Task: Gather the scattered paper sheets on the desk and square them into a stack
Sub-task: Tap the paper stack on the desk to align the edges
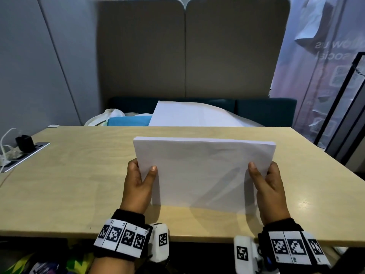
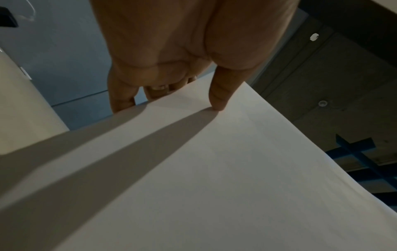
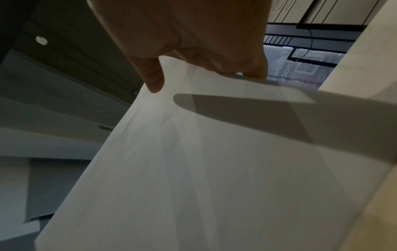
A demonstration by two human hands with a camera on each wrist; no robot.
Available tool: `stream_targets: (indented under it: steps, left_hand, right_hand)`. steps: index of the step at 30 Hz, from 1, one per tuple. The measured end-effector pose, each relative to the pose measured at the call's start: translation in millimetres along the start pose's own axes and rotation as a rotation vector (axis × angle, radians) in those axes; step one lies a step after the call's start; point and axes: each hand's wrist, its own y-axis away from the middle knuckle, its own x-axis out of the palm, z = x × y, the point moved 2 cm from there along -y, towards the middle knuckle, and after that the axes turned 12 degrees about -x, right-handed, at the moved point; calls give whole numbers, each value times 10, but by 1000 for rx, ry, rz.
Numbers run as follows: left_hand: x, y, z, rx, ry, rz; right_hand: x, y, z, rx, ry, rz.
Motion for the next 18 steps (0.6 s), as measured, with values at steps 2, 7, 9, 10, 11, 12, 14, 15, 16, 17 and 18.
stream_targets:
  steps: [2,7,9,10,11,12,14,15,16,17,18]
  left_hand:
    - [-27,-13,-4,-9,18,6]
    - [-27,-12,-11,-27,5,29]
    - [-22,-18,0,-28,-21,12]
    - [-22,-22,4,-24,-35,-1]
    - [-21,-22,4,-21,-48,-16]
    - [-14,-16,-2,-16,-63,-29]
    - [10,4,-36,0,-75,-42]
    - [22,14,-58,5,-71,-44]
    - [28,22,-84,8,-66,-45]
    - [25,21,-103,8,-58,-45]
    - [21,18,-117,10,-49,-40]
  right_hand:
    - [-2,-7,13,5,-9,2]
    - [-5,19,-36,17,1,-8]
    - [-9,23,-71,20,26,-5]
    - [-4,22,-74,23,48,-2]
    - [0,20,-69,25,65,2]
    - [5,18,-58,28,76,1]
    - [13,4,-23,23,89,-6]
    - [14,-6,1,15,96,-7]
    - [24,-22,31,3,99,-8]
    - [29,-36,52,-10,97,-6]
    - [30,-46,70,-18,99,-4]
